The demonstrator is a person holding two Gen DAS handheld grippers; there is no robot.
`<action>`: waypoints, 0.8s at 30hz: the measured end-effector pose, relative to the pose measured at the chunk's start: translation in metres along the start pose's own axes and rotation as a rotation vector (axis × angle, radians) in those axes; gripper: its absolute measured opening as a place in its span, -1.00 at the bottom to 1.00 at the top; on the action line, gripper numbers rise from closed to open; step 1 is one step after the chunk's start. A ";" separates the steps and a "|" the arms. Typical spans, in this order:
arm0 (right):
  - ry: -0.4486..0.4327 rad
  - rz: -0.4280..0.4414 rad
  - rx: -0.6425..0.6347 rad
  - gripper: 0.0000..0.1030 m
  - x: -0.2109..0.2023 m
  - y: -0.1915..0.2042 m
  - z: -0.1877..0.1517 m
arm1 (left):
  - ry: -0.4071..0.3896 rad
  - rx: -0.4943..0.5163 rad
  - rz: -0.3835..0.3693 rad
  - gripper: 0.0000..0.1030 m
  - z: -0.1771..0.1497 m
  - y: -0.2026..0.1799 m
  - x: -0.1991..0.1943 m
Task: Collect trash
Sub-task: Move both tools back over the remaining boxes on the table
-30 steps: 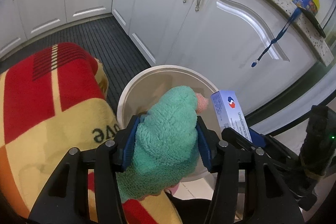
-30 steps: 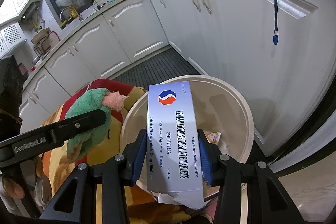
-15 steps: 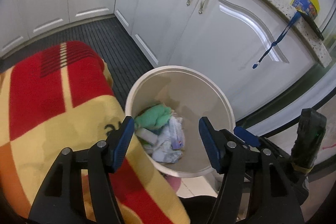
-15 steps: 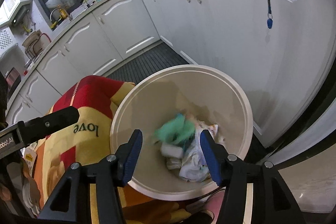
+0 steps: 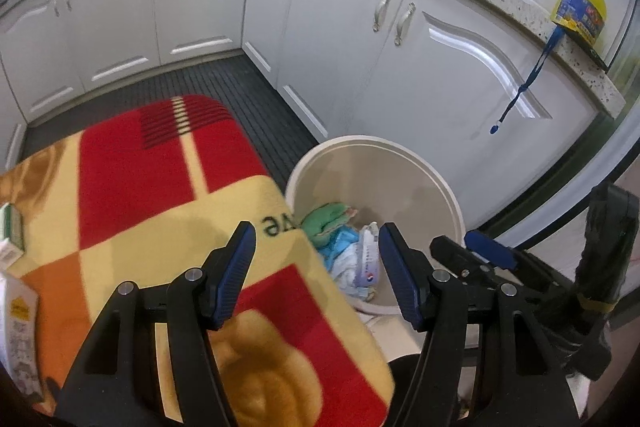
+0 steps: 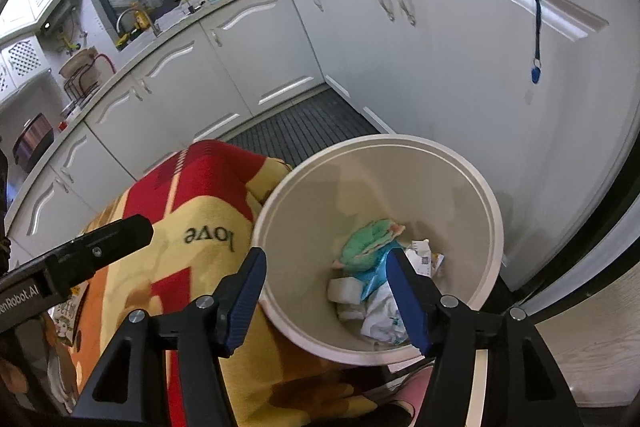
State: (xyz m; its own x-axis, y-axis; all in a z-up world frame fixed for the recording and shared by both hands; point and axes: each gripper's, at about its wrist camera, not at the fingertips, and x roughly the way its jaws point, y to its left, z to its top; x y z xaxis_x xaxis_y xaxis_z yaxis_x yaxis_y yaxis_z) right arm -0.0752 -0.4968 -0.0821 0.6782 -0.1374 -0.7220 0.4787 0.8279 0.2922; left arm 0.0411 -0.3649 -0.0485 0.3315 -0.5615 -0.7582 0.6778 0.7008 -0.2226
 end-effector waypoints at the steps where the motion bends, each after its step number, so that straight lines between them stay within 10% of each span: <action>1: -0.003 0.005 -0.004 0.18 -0.002 0.004 0.000 | -0.004 -0.001 0.005 0.22 -0.001 0.002 -0.004; 24: -0.011 0.107 -0.145 0.31 -0.013 0.105 -0.014 | -0.066 -0.088 0.105 0.22 -0.038 0.084 -0.083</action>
State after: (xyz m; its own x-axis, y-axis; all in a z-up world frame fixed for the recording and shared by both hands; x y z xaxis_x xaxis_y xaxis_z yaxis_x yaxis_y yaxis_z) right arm -0.0418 -0.4008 -0.0504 0.7270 -0.0497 -0.6848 0.3189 0.9077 0.2727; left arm 0.0456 -0.2430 -0.0278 0.4416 -0.5087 -0.7390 0.5782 0.7912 -0.1991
